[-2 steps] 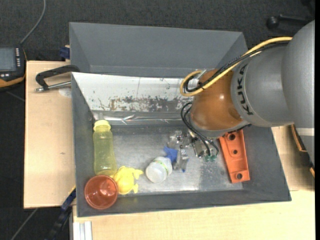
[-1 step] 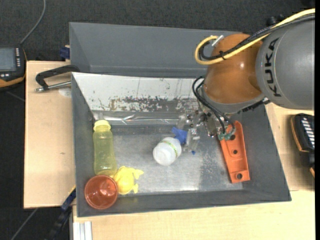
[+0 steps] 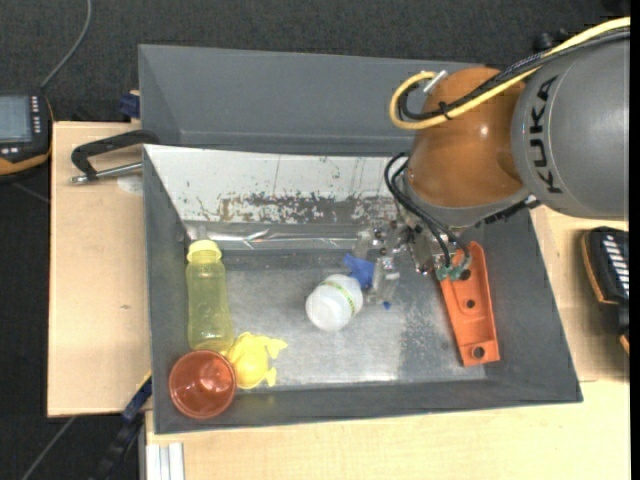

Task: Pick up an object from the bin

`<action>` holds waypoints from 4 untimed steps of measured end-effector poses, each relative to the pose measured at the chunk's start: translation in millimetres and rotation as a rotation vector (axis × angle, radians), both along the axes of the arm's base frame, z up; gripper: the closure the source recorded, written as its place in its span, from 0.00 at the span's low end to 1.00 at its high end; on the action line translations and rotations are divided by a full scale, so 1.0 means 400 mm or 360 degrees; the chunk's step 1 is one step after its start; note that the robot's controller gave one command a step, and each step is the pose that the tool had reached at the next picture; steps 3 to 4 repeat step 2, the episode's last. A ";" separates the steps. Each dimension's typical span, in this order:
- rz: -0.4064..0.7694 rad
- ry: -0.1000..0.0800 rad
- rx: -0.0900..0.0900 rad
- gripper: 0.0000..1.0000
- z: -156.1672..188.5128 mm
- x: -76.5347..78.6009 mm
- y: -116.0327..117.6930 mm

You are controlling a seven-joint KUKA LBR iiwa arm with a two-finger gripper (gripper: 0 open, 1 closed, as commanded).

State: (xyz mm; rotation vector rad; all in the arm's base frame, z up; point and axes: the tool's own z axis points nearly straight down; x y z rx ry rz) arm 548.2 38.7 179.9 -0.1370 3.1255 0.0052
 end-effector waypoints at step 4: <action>-0.0088 -0.0009 0.0003 1.00 0.247 -0.009 0.024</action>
Offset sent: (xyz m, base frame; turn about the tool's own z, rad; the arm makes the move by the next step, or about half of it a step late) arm 0.0000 0.0000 0.0000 0.0000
